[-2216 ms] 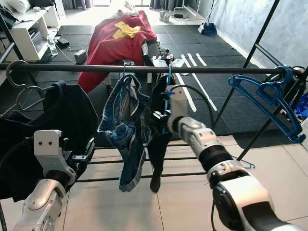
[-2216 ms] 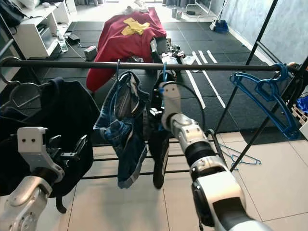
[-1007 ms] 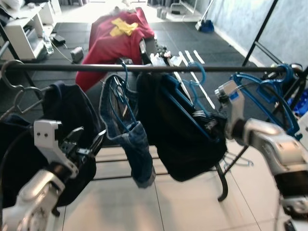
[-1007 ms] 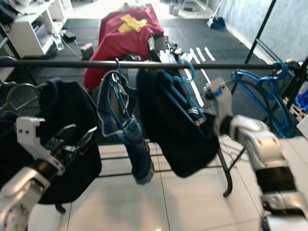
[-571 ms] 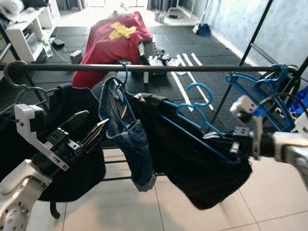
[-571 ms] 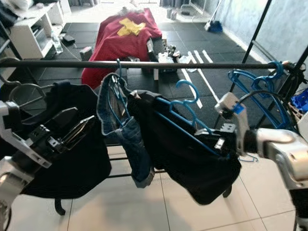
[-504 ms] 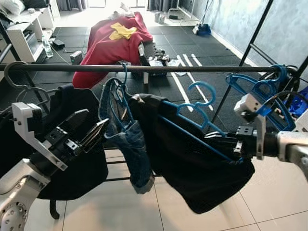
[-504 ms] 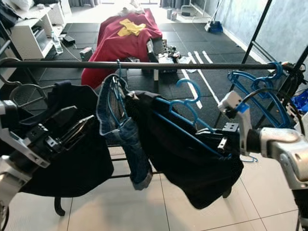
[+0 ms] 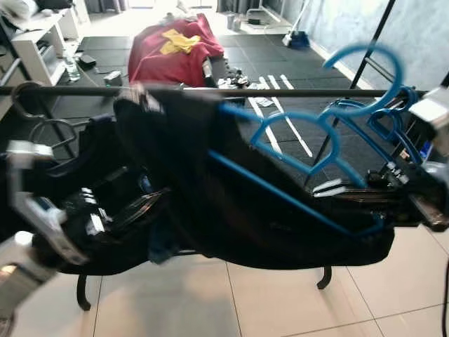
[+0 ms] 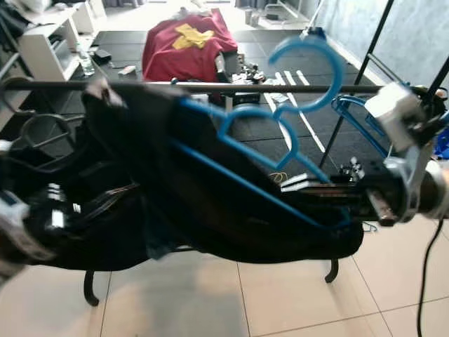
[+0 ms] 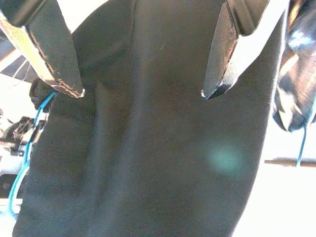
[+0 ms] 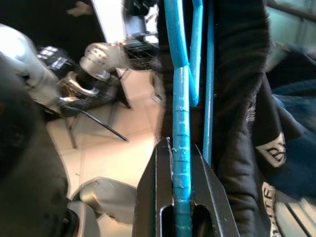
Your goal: Hang hanger
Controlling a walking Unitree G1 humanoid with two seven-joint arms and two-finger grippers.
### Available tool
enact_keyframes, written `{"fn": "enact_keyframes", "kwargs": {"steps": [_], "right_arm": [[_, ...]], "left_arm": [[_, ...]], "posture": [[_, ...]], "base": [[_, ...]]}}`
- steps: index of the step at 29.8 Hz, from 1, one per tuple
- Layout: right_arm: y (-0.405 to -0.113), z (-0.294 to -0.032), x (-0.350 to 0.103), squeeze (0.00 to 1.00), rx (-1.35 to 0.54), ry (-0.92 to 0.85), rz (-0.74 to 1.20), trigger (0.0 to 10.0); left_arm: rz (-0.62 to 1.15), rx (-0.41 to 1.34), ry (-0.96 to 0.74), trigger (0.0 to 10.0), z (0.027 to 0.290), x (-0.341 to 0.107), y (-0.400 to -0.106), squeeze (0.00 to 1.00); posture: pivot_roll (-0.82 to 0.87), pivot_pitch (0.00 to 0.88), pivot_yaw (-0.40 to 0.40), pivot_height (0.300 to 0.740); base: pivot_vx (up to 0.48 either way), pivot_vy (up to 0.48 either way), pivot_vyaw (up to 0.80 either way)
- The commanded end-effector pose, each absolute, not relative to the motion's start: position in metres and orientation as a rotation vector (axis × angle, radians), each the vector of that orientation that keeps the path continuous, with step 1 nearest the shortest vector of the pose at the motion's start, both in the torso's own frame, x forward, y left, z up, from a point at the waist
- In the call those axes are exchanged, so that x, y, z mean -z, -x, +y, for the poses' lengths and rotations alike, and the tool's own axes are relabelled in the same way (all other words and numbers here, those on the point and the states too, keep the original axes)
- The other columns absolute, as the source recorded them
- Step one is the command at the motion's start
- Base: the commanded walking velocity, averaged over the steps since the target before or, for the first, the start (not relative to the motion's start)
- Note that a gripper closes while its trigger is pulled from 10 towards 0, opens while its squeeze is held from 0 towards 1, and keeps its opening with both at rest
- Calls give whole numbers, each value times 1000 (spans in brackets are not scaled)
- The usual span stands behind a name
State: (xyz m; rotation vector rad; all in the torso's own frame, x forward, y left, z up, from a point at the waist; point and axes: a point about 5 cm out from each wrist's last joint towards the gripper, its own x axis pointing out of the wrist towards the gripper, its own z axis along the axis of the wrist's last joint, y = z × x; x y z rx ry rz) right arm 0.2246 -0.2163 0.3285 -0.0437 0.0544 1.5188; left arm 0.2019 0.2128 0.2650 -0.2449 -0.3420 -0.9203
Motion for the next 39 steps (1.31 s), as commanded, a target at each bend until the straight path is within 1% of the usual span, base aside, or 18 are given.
{"fn": "enact_keyframes", "kwargs": {"steps": [1, 3, 4, 6, 9, 16, 17, 21, 22, 23, 25, 26, 27, 28, 31, 32, 35, 39], "right_arm": [[-216, -213, -341, 0, -1592, 84, 4, 0], [-217, -210, -339, 0, -1603, 104, 33, 0], [-217, -210, -339, 0, -1603, 104, 33, 0], [-217, -209, -341, 0, -1617, 100, 36, 0], [-214, -208, -346, 0, -1645, 88, 23, 0], [-214, -207, -348, 0, -1662, 81, 23, 0], [-215, -204, -347, 0, -1675, 75, 28, 0], [-215, -202, -347, 0, -1689, 69, 26, 0], [-216, -200, -347, 0, -1699, 65, 22, 0], [-216, -200, -347, 0, -1699, 65, 22, 0], [-217, -196, -346, 0, -1715, 60, 17, 0], [-217, -196, -346, 0, -1715, 60, 17, 0], [-218, -194, -346, 0, -1725, 54, 13, 0], [-218, -191, -345, 0, -1731, 50, 10, 0], [-218, -191, -345, 0, -1731, 50, 10, 0], [-219, -190, -345, 0, -1735, 45, 6, 0], [-219, -189, -344, 0, -1734, 42, 5, 0], [-219, -190, -343, 0, -1722, 39, 9, 0]], "left_arm": [[-398, 983, 207, 10000, 216, -275, -197, 0], [-475, 1046, 184, 10000, 220, -288, -189, 0], [-475, 1046, 184, 10000, 220, -288, -189, 0], [-538, 1082, 177, 10000, 228, -300, -182, 0], [-569, 1082, 152, 10000, 236, -310, -178, 0], [-575, 1084, 139, 10000, 239, -314, -175, 0], [-580, 1125, 168, 10000, 235, -314, -173, 0], [-586, 1184, 209, 10000, 225, -311, -171, 0], [-585, 1213, 232, 10000, 217, -308, -171, 0], [-585, 1213, 232, 10000, 217, -308, -171, 0], [-582, 1227, 264, 10000, 205, -304, -176, 0], [-582, 1227, 264, 10000, 205, -304, -176, 0], [-579, 1217, 275, 9765, 200, -302, -181, 0], [-574, 1197, 273, 3686, 196, -301, -186, 0], [-574, 1197, 273, 3686, 196, -301, -186, 0], [-568, 1179, 275, 0, 193, -299, -191, 0], [-568, 1162, 279, 0, 193, -299, -193, 0], [-572, 1110, 273, 0, 203, -299, -195, 0]], "posture": [[-133, 62, -35, 736], [-132, 61, -38, 736], [-132, 61, -38, 736], [-132, 61, -38, 736], [-127, 61, -42, 736], [-124, 62, -44, 736], [-122, 63, -47, 736], [-124, 64, -47, 736], [-122, 65, -49, 736], [-122, 65, -49, 736], [-121, 65, -51, 736], [-121, 65, -51, 736], [-120, 64, -50, 736], [-119, 64, -51, 736], [-119, 64, -51, 736], [-119, 66, -51, 736], [-120, 68, -50, 736], [-115, 69, -37, 736]], "base": [[0, 0, 0], [0, 0, 0], [0, 0, 0], [0, 0, 0], [0, 0, 0], [0, 0, 0], [0, 0, 0], [0, 0, 0], [0, 0, 0], [0, 0, 0], [0, 0, 0], [0, 0, 0], [0, 0, 0], [0, 0, 0], [0, 0, 0], [0, 0, 0], [0, 0, 0], [0, 0, 0]]}}
